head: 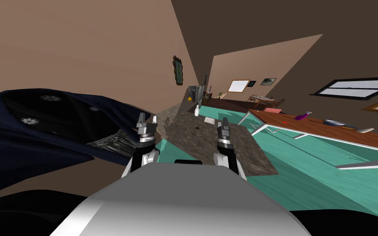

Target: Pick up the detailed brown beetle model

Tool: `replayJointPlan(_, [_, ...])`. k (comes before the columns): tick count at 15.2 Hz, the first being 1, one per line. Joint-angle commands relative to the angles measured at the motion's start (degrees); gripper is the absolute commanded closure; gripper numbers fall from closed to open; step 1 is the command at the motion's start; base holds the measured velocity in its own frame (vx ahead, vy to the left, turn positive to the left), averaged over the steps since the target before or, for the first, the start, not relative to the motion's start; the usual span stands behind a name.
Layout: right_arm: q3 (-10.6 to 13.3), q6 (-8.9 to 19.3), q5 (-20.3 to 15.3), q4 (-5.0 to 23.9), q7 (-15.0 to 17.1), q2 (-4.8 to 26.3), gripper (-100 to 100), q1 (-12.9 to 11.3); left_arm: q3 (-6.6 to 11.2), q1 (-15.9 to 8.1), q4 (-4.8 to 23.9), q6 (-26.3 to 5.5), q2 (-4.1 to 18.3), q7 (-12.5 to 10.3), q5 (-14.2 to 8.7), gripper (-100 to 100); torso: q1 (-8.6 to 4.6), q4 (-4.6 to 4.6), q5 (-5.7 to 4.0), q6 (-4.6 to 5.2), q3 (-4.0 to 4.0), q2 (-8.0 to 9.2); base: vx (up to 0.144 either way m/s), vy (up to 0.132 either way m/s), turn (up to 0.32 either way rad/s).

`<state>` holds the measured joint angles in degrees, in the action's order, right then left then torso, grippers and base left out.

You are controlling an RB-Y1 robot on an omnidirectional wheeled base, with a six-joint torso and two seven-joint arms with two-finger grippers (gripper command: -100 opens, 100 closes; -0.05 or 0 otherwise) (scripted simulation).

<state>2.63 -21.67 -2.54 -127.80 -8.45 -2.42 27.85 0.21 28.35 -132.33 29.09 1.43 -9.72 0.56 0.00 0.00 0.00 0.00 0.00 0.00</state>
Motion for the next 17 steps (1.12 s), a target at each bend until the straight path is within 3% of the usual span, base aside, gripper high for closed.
replayJointPlan(1, [0.1,-0.1,-0.2,0.5,-0.1,2.9,-100,0.0,0.00,0.0,0.0,0.0,0.0,0.0,0.0,0,0.00,0.00,0.00,0.00,0.00,0.00,0.000,0.009,0.027])
replayJointPlan(4, [0.2,-0.1,-0.3,1.0,-0.1,5.1,-100,0.0,0.00,0.0,0.0,0.0,0.0,0.0,0.0,0,0.04,0.00,0.01,-0.01,0.01,0.01,-0.004,0.019,0.033])
replayJointPlan(17, [1.2,-1.0,-2.4,6.9,-1.0,20.9,-100,-0.3,-0.01,0.0,0.0,0.0,0.0,0.0,0.0,0,0.18,0.00,0.04,-0.02,-0.01,-0.02,-0.002,0.039,0.057])
